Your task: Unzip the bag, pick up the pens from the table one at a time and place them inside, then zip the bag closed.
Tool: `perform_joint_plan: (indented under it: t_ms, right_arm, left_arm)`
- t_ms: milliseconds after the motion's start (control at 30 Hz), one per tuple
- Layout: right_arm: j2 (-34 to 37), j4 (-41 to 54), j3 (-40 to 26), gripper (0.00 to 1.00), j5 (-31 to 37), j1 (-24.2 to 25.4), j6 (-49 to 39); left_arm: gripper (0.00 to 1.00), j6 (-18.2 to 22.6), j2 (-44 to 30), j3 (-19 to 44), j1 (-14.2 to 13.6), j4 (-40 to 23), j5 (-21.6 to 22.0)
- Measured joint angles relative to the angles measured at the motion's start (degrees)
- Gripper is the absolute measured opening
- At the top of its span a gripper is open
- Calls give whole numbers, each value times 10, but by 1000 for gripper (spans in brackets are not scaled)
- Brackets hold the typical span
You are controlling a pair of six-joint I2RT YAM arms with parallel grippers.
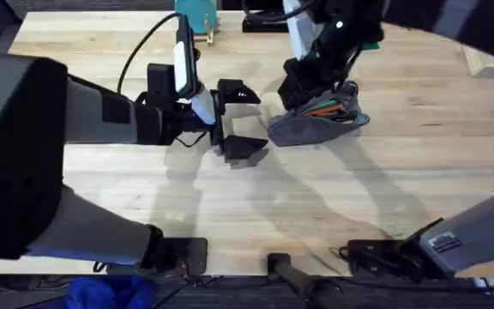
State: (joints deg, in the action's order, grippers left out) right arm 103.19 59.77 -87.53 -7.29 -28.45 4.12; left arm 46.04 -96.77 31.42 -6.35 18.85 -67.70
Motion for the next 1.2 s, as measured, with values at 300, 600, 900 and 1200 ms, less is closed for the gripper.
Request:
perform_joint_plan:
  t_ms: [300,600,900,1200]
  right_arm:
    - [-50,26,3,35,1,0,0]
    - [-65,48,7,35,7,0,0]
    - [-65,48,8,35,7,-3,0]
    - [-65,48,8,35,7,-3,0]
  left_arm:
    - [995,0,0,0,0,0,0]
    - [995,0,0,0,0,0,-2]
    - [995,0,0,0,0,0,-21]
    - [995,0,0,0,0,0,-44]
